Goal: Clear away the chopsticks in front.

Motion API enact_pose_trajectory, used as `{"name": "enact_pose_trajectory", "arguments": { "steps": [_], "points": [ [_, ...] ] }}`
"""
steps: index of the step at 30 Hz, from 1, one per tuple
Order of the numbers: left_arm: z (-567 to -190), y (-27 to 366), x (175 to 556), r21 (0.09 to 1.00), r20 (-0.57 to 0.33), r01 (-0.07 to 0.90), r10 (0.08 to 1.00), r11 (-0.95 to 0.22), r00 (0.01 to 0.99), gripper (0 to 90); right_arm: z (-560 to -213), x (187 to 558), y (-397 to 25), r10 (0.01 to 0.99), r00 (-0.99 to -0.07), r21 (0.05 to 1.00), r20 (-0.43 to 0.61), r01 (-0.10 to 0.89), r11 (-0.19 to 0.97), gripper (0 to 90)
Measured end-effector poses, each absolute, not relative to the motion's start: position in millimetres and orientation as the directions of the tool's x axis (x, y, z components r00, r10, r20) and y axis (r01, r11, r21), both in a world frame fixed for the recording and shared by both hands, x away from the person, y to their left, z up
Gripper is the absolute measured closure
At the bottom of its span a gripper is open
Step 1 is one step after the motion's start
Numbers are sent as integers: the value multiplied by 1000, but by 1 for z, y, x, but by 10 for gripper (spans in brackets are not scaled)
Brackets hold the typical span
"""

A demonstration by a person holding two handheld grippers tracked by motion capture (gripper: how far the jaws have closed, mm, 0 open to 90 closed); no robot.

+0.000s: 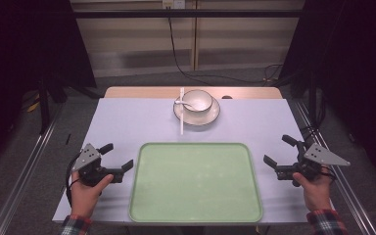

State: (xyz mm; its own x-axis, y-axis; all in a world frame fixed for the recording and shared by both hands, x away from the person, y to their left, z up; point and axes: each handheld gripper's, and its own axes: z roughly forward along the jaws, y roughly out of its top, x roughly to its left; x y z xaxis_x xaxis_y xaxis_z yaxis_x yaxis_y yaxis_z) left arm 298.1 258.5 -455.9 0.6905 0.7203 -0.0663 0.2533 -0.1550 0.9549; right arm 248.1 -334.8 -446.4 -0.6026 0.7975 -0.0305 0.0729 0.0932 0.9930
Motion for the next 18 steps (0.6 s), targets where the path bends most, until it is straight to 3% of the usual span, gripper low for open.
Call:
{"name": "enact_pose_trajectory", "arguments": {
  "steps": [18],
  "points": [
    [-443, 246, 320, 957, -84, 257, 719, -136, 690, 3, -446, 245, -334, 790, -611, 993, -45, 58, 102, 0]
  ]
}}
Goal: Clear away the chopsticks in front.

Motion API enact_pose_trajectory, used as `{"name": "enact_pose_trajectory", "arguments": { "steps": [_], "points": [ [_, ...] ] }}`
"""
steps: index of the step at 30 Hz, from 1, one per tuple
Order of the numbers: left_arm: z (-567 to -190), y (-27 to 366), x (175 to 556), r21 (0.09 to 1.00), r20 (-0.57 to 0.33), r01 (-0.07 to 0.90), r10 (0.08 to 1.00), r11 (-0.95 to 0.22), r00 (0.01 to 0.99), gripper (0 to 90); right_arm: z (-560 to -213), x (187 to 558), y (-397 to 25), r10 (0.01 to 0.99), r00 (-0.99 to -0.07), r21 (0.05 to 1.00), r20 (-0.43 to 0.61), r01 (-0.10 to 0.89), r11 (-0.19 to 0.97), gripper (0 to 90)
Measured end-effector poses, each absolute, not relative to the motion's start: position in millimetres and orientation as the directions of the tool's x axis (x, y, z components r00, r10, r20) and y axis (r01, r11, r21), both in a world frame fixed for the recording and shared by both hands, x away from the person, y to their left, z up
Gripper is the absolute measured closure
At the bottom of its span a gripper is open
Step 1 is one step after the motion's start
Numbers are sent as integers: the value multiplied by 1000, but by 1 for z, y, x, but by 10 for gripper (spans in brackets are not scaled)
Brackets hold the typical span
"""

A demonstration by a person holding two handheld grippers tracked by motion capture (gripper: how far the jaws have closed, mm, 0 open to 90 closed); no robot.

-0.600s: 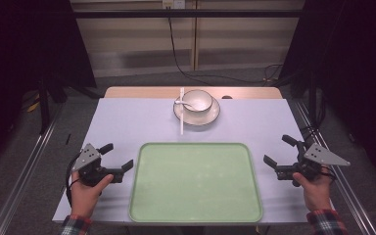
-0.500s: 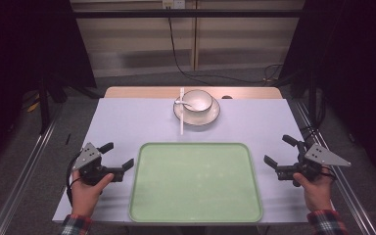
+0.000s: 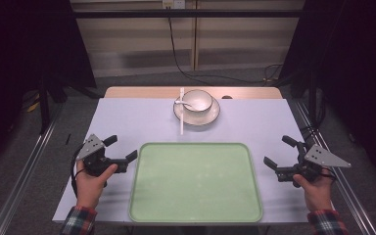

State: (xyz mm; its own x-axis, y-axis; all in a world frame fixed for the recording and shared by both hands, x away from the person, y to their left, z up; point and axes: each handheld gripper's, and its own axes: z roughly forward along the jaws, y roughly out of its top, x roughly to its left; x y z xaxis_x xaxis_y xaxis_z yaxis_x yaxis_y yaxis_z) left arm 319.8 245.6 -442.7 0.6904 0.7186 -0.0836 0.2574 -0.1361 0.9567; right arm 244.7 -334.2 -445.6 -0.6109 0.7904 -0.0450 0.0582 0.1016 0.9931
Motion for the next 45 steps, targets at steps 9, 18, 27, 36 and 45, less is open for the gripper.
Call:
{"name": "enact_pose_trajectory", "arguments": {
  "steps": [9, 18, 27, 36, 45],
  "points": [
    [-436, 227, 341, 962, -92, 247, 709, -119, 700, 3, -447, 239, -335, 789, -612, 990, -50, 71, 118, 0],
    [-431, 208, 364, 964, -123, 253, 702, -83, 702, 0, -444, 245, -333, 791, -610, 992, -55, 60, 115, 0],
    [-438, 191, 385, 950, -148, 297, 700, -95, 699, 1, -447, 250, -329, 783, -619, 988, -64, 69, 135, 0],
    [-443, 167, 408, 929, -184, 355, 703, -104, 687, 1, -447, 248, -329, 776, -627, 987, -68, 74, 146, 2],
    [-438, 147, 426, 920, -183, 371, 704, -123, 686, 4, -447, 243, -329, 772, -632, 987, -68, 70, 144, 6]
  ]
}}
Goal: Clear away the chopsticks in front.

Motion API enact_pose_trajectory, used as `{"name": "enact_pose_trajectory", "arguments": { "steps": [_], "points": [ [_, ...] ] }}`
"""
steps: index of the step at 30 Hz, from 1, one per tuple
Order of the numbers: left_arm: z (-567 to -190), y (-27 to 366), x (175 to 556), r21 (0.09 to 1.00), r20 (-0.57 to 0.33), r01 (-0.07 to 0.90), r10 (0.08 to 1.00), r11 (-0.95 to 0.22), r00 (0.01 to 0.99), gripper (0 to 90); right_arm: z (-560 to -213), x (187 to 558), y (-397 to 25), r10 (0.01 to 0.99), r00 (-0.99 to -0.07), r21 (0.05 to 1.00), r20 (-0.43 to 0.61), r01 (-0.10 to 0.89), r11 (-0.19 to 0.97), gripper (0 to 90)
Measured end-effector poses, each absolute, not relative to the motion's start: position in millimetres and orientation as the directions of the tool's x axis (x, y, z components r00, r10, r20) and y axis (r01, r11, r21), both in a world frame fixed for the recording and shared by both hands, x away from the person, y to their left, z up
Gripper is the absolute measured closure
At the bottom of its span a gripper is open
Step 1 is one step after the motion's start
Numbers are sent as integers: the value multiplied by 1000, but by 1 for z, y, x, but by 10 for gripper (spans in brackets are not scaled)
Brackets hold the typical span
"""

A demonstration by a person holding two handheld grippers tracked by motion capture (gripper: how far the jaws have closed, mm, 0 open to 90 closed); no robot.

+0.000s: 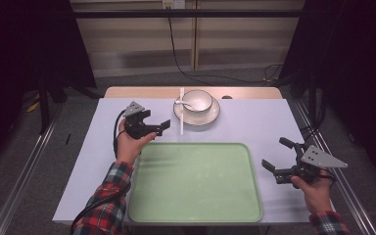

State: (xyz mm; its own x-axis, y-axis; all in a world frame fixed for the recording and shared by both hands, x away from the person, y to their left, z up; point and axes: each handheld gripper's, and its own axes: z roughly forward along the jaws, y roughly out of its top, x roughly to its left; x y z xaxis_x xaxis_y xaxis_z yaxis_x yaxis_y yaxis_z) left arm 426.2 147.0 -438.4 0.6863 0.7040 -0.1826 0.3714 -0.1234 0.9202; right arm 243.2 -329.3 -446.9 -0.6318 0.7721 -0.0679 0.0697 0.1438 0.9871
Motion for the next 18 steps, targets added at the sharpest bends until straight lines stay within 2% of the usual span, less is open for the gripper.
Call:
{"name": "enact_pose_trajectory", "arguments": {
  "steps": [7, 18],
  "points": [
    [-441, 129, 442, 907, -169, 392, 719, -153, 674, 18, -446, 243, -328, 768, -636, 987, -70, 70, 148, 6],
    [-445, 121, 461, 892, -151, 416, 752, -176, 642, 28, -446, 248, -326, 760, -645, 987, -77, 59, 150, 6]
  ]
}}
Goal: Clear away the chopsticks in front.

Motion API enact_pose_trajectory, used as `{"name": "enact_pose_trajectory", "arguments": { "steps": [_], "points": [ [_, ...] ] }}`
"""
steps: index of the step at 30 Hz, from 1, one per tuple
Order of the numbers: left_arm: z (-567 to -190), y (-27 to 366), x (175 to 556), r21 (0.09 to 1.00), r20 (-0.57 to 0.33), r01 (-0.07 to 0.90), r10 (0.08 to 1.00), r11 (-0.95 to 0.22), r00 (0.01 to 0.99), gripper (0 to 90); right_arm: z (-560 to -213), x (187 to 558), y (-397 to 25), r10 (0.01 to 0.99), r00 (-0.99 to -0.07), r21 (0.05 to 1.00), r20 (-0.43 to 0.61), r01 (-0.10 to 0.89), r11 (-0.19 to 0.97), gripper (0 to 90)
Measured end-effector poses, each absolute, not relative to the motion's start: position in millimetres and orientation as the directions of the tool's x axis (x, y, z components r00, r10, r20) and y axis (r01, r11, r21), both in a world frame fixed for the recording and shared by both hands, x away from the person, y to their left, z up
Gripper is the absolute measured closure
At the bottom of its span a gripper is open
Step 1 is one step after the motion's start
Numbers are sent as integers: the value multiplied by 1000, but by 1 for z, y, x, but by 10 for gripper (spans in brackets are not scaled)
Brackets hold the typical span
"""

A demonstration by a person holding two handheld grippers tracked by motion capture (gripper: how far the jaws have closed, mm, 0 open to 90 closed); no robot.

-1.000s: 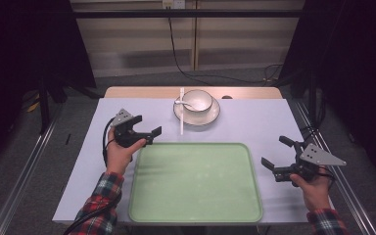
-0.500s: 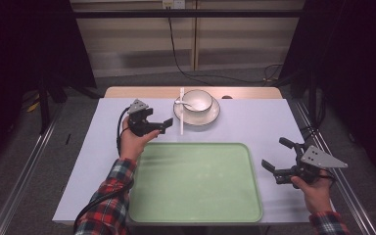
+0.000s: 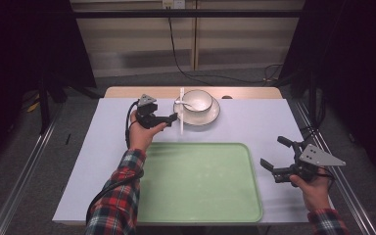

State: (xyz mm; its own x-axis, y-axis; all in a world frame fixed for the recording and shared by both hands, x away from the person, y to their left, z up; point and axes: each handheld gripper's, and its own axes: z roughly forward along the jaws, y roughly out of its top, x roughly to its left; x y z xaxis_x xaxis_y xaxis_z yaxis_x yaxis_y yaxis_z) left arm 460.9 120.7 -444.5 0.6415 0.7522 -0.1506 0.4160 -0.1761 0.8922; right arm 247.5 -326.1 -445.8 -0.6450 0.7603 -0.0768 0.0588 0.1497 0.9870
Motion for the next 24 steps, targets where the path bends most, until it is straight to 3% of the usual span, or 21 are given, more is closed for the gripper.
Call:
{"name": "enact_pose_trajectory", "arguments": {
  "steps": [24],
  "points": [
    [-461, 105, 492, 861, -149, 479, 815, -172, 561, 35, -445, 251, -326, 756, -650, 987, -80, 55, 152, 7]
  ]
}}
